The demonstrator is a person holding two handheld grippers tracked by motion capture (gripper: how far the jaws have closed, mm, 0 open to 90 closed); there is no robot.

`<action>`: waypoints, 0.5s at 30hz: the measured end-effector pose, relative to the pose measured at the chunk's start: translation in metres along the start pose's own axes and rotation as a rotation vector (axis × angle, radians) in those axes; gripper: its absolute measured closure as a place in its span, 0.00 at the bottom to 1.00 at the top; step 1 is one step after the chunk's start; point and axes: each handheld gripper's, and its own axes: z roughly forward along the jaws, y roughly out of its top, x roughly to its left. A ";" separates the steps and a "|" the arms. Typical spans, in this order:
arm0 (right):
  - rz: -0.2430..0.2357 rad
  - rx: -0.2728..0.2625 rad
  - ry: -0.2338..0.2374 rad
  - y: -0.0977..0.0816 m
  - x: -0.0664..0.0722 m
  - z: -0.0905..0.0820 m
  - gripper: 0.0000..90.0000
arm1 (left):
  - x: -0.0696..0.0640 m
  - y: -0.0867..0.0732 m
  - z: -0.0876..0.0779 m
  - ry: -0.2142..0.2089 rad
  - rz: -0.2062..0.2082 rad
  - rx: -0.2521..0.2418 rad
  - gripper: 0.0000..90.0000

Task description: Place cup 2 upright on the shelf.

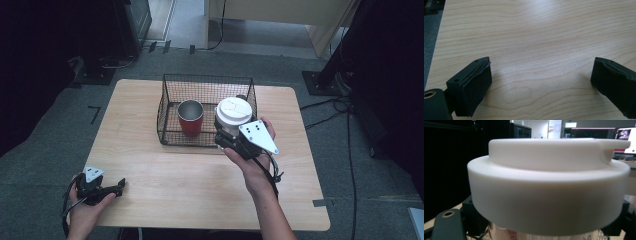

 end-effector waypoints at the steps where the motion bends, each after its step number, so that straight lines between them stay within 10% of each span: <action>1: 0.000 0.000 0.000 0.000 0.000 0.000 0.17 | 0.000 0.000 0.000 0.000 0.000 0.000 0.04; 15: 0.024 -0.034 -0.014 0.006 -0.011 0.029 0.17 | 0.000 0.000 0.000 0.000 0.000 -0.001 0.04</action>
